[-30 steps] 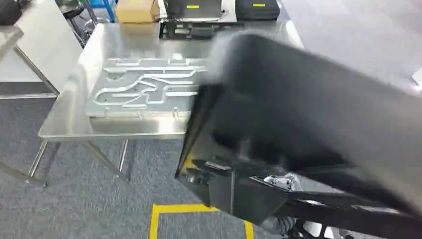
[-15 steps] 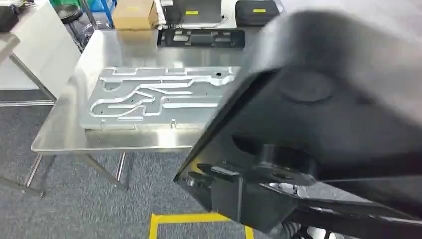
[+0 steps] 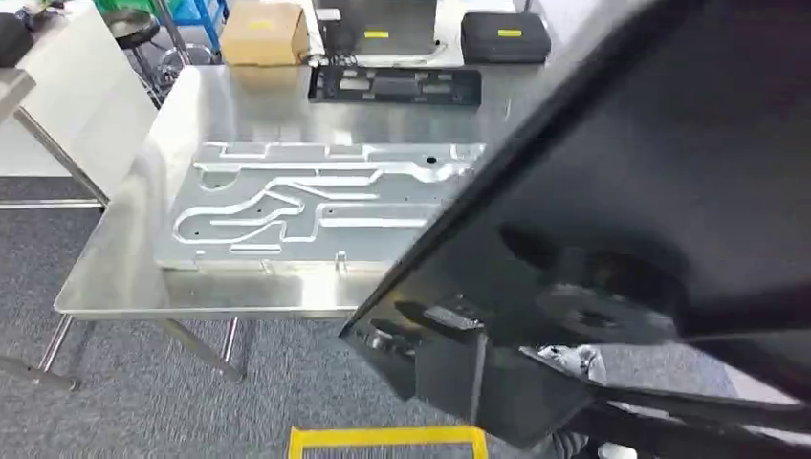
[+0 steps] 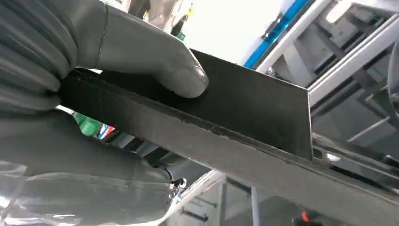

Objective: Take the parts from the cabinet and place them on the table.

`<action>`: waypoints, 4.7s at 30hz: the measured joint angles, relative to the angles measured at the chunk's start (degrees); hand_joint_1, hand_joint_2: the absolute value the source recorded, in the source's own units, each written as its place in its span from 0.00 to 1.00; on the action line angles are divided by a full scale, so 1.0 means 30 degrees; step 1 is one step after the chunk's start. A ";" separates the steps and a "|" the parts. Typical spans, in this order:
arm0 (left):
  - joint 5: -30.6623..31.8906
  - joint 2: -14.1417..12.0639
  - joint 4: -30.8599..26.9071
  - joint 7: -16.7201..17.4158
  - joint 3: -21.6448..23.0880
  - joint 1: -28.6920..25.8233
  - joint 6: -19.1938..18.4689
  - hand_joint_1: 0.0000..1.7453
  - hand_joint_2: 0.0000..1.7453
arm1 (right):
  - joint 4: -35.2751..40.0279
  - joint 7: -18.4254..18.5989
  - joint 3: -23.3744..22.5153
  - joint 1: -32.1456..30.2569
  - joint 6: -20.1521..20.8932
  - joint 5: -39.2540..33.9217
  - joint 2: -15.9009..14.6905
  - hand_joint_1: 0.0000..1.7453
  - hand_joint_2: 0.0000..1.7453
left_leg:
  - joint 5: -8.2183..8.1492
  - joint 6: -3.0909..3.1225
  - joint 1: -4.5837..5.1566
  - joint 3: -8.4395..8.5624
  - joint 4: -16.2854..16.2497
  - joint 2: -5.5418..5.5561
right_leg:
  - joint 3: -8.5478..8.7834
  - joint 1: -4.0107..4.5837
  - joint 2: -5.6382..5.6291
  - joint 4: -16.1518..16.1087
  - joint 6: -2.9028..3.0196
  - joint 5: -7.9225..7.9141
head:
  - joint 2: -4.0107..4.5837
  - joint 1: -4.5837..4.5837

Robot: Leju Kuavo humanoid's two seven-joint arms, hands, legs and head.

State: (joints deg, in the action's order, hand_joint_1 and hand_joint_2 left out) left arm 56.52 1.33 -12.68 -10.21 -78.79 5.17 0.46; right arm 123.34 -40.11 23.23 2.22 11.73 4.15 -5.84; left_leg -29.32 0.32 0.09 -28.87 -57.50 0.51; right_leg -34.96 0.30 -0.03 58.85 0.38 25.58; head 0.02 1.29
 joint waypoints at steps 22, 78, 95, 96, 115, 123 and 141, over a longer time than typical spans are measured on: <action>0.0758 -0.0044 -0.0001 -0.0692 0.0102 0.0079 -0.0496 0.00 1.00 | -1.4368 0.2721 -0.3151 1.0123 -0.6158 1.0348 -0.0161 1.00 1.00 | 0.1824 0.0376 -0.0182 -0.1942 -0.0037 -0.0147 | -0.1496 -0.0326 0.0003 0.4982 -0.0647 0.3211 | 0.0000 0.0015; 0.2070 -0.0153 0.0000 -0.2878 0.1056 -0.0300 -0.0139 0.00 0.00 | -3.2771 0.9376 0.4692 1.5792 -1.4724 2.2913 0.2397 0.00 0.00 | 0.1542 -0.0174 -0.0265 -0.1459 0.0024 -0.0027 | 0.0543 -0.0181 -0.0115 -0.0525 -0.0296 -0.0205 | 0.0000 0.0022; 0.1640 0.0059 0.0007 -0.2747 0.1013 -0.0373 -0.0328 0.00 0.00 | -1.9367 0.8009 0.2073 1.0185 -1.6855 2.1323 0.1117 0.00 0.00 | 0.1006 -0.0522 -0.0261 -0.1392 -0.0228 -0.0047 | 0.0592 -0.0253 0.0037 -0.0743 0.0246 -0.0269 | 0.0000 0.0029; 0.1545 0.0080 0.0007 -0.2732 0.0984 -0.0374 -0.0371 0.00 0.00 | -1.8302 0.7726 0.1635 0.9669 -1.7083 2.0588 0.0926 0.00 0.00 | 0.0311 -0.0591 -0.0278 -0.1807 -0.1239 -0.0069 | 0.0621 -0.0283 0.0061 -0.0751 0.0337 -0.0252 | 0.0000 0.0029; 0.0357 0.0546 0.0007 -0.3373 -0.0386 -0.0845 -0.1997 0.00 0.00 | -0.9990 0.0575 -1.6273 -0.3213 -1.1501 0.8416 0.0213 0.00 0.00 | 0.1337 0.0496 -0.0195 -0.1061 0.0281 -0.0108 | -0.1379 -0.0342 0.0021 0.5140 -0.0692 0.3503 | 0.0000 0.0022; 0.0386 0.0692 0.0007 -0.3402 -0.0444 -0.0748 -0.1967 0.00 0.00 | -1.2067 0.0131 -2.1808 -0.3412 -0.9055 1.1214 0.2005 0.00 0.00 | 0.1603 -0.0121 -0.0096 -0.1406 -0.0029 -0.0055 | 0.1558 -0.0236 -0.0015 -0.0375 -0.0316 0.0841 | 0.0000 0.0022; 0.0357 0.1086 0.0000 -0.3563 -0.0991 -0.0650 -0.1800 0.00 0.00 | -2.3806 0.0633 -2.9054 -0.1875 -0.9230 1.6829 0.2041 0.00 0.00 | 0.0414 0.0535 0.0030 0.1091 0.1191 -0.0244 | -0.0690 -0.0326 0.0004 -0.0374 -0.0550 -0.1034 | 0.0000 0.0029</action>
State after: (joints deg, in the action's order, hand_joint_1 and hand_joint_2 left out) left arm 57.59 4.59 -12.68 -20.90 -81.77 3.22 -4.94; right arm 51.92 -38.21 -63.93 -3.41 -15.95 54.64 0.29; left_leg -28.07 1.93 0.18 -25.59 -53.92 -0.22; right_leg -37.03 -0.68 -0.02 57.72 -1.27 22.48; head 0.02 1.38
